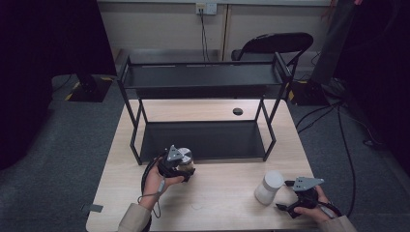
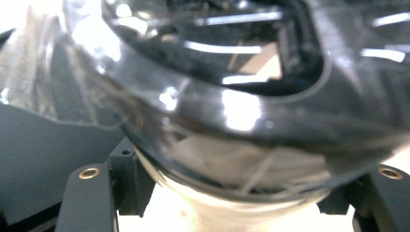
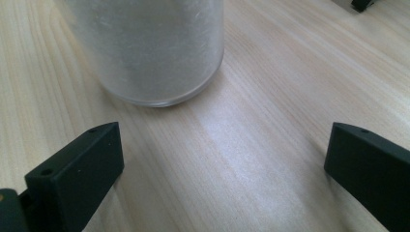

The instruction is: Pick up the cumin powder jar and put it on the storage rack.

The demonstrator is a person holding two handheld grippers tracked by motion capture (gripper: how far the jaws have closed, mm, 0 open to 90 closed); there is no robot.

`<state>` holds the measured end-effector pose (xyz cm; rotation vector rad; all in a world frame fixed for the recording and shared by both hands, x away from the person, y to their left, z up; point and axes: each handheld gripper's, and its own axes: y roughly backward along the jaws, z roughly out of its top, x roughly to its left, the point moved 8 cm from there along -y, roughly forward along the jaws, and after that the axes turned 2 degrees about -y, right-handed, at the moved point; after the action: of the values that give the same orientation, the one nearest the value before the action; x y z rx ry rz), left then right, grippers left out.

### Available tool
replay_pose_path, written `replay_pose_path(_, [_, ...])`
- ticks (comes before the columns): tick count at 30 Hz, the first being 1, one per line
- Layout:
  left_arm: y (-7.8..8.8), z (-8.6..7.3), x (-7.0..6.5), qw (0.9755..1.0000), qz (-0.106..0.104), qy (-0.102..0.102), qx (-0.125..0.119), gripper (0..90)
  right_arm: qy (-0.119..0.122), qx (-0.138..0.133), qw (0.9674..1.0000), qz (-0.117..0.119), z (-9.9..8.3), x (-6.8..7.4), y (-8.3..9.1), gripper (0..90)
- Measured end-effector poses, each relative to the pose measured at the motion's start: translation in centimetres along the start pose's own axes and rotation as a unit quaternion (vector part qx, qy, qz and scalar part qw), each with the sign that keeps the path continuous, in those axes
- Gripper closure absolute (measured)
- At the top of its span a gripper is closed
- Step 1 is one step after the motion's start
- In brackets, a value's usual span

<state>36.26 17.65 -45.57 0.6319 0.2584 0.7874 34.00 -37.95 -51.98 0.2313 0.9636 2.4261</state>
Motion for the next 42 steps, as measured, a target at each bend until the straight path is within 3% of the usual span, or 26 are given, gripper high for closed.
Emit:
replay_pose_path(4, [2.4, 2.2, 0.5, 1.0, -0.003, -0.002, -0.008, 30.8, 0.0, 0.0, 1.0, 0.0, 0.0, 0.0, 0.0, 0.0])
replay_pose_path(12, [5.5, 5.5, 1.2, 0.9997, -0.008, -0.012, -0.018, 30.8, 0.0, 0.0, 1.0, 0.0, 0.0, 0.0, 0.0, 0.0])
replay_pose_path(14, [6.8, 7.2, 1.5, 0.9996, -0.014, -0.009, -0.022, 30.8, 0.0, 0.0, 1.0, 0.0, 0.0, 0.0, 0.0, 0.0])
replay_pose_path(17, [7.6, 8.2, 1.6, 0.9996, -0.014, -0.012, -0.023, 30.8, 0.0, 0.0, 1.0, 0.0, 0.0, 0.0, 0.0, 0.0])
replay_pose_path(22, [9.7, 11.9, 2.1, 0.9994, -0.011, -0.019, -0.027, 30.8, 0.0, 0.0, 1.0, 0.0, 0.0, 0.0, 0.0, 0.0])
replay_pose_path(24, [9.9, 12.3, 2.1, 0.9993, -0.011, -0.019, -0.029, 30.8, 0.0, 0.0, 1.0, 0.0, 0.0, 0.0, 0.0, 0.0])
replay_pose_path(27, [10.9, 14.4, 2.4, 0.9992, -0.007, -0.023, -0.032, 30.8, 0.0, 0.0, 1.0, 0.0, 0.0, 0.0, 0.0, 0.0])
replay_pose_path(33, [11.8, 16.9, 2.9, 0.9992, -0.003, -0.02, -0.035, 30.8, 0.0, 0.0, 1.0, 0.0, 0.0, 0.0, 0.0, 0.0])
replay_pose_path(35, [12.2, 18.3, 3.1, 0.9993, 0.005, -0.02, -0.03, 30.7, 0.0, 0.0, 1.0, 0.0, 0.0, 0.0, 0.0, 0.0])
replay_pose_path(42, [12.8, 20.9, 3.5, 0.9993, 0.021, -0.019, -0.023, 30.8, 0.0, 0.0, 1.0, 0.0, 0.0, 0.0, 0.0, 0.0])
